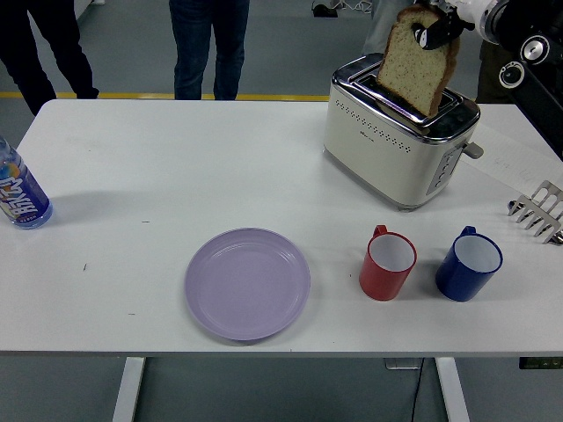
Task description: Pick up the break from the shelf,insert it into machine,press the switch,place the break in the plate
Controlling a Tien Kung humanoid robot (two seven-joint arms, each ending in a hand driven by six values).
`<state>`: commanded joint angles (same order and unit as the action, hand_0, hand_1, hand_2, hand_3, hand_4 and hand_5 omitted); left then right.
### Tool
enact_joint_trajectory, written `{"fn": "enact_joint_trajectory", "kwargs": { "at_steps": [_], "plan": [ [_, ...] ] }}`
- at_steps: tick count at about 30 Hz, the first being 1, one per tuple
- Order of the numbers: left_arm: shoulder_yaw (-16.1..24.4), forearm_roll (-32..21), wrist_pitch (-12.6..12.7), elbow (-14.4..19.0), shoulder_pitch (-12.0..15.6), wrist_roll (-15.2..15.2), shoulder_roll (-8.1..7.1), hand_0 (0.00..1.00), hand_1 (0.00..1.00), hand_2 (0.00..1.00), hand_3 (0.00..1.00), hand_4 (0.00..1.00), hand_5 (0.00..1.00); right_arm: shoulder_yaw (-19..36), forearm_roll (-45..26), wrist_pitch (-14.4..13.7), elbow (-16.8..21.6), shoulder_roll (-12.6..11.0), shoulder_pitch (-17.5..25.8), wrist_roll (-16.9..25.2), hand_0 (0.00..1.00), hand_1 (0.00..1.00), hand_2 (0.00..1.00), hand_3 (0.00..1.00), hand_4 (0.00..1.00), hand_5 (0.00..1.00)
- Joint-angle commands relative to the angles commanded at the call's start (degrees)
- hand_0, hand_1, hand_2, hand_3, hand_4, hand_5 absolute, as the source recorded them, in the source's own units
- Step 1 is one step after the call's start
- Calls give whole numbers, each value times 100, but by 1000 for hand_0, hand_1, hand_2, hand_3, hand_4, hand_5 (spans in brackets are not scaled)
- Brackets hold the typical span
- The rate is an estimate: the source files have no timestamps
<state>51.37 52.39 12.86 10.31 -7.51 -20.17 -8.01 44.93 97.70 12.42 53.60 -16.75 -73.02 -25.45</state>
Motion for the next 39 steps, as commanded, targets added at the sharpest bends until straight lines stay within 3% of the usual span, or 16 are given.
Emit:
{"fn": "enact_joint_trajectory", "kwargs": {
  "at_steps": [16,39],
  "plan": [
    [-11,0,1,0,-12,4,-6,634,481,456,539,336,796,-108,188,-281,-246,148,-59,282,7,135,397,479,518,2],
    [-41,-30,15,0,-51,16,-7,634,481,453,539,337,791,-251,342,-409,-707,386,-165,405,6,133,397,477,520,2]
  ]
}}
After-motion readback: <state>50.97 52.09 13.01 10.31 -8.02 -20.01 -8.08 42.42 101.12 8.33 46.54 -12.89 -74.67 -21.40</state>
